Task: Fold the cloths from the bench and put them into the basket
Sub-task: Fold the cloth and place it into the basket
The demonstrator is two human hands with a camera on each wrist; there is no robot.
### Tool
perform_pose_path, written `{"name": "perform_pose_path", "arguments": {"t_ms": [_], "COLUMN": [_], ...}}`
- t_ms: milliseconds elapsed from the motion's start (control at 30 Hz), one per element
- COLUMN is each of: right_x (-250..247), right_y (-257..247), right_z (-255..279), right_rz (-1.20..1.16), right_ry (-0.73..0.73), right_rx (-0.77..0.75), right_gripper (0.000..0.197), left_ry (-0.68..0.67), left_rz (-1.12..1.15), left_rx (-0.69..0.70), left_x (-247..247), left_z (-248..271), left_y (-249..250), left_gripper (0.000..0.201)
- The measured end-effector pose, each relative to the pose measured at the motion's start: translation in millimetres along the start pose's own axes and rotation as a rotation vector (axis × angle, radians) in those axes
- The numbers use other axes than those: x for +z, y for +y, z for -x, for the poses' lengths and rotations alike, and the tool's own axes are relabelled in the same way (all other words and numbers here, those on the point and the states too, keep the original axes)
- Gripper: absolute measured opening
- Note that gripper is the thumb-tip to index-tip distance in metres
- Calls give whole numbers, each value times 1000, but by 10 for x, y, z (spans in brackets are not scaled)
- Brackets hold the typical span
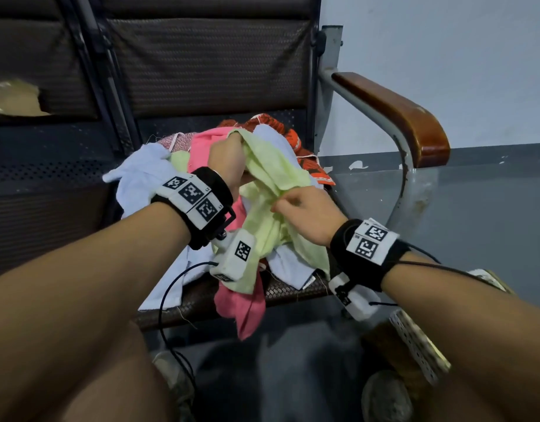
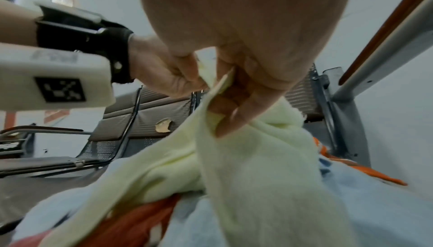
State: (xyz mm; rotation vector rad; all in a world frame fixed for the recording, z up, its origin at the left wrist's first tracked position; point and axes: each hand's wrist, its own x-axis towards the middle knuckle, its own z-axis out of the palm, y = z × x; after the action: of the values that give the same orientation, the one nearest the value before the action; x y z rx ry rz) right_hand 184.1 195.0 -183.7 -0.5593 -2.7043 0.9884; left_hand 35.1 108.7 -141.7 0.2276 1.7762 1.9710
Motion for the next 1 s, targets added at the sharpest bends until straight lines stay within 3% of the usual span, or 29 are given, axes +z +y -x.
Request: {"name": "perform_pose_path", "arguments": {"t_ms": [100, 233, 367, 567, 667, 733, 800, 900, 1000], "right_x": [196, 247, 139, 70, -26, -119, -175, -203, -235], "right_y": [-14, 33, 49, 6, -37, -41, -48, -17, 124], "right_z": [11, -72, -96, -36, -60, -105, -113, -83, -48], "right_rz": [189, 256, 220, -62, -149, -255, -328, -347, -17], "right_ry": [-58, -18, 119, 124, 246, 323, 340, 242, 42], "right_rx": [65, 141, 163, 61, 78, 93, 84, 9, -87], "right_gripper": [71, 60, 57, 44, 42, 37, 42, 47, 25], "left_ry": [-43, -110, -48, -98, -65, -37, 32, 95, 56], "left_rz": [140, 205, 225, 147, 142, 71, -144, -330, -193], "left_rx": [-20, -26, -24, -53, -46, -33, 48, 178, 123], "left_x": [72, 84, -34, -99, -158, -209, -247, -283, -351], "left_z": [123, 216, 140, 116, 85, 58, 3, -98, -140], "left_y": [21, 34, 70, 4, -18, -34, -63, -64, -50], "left_gripper": [22, 24, 23, 35, 32, 32, 38, 40, 35]}}
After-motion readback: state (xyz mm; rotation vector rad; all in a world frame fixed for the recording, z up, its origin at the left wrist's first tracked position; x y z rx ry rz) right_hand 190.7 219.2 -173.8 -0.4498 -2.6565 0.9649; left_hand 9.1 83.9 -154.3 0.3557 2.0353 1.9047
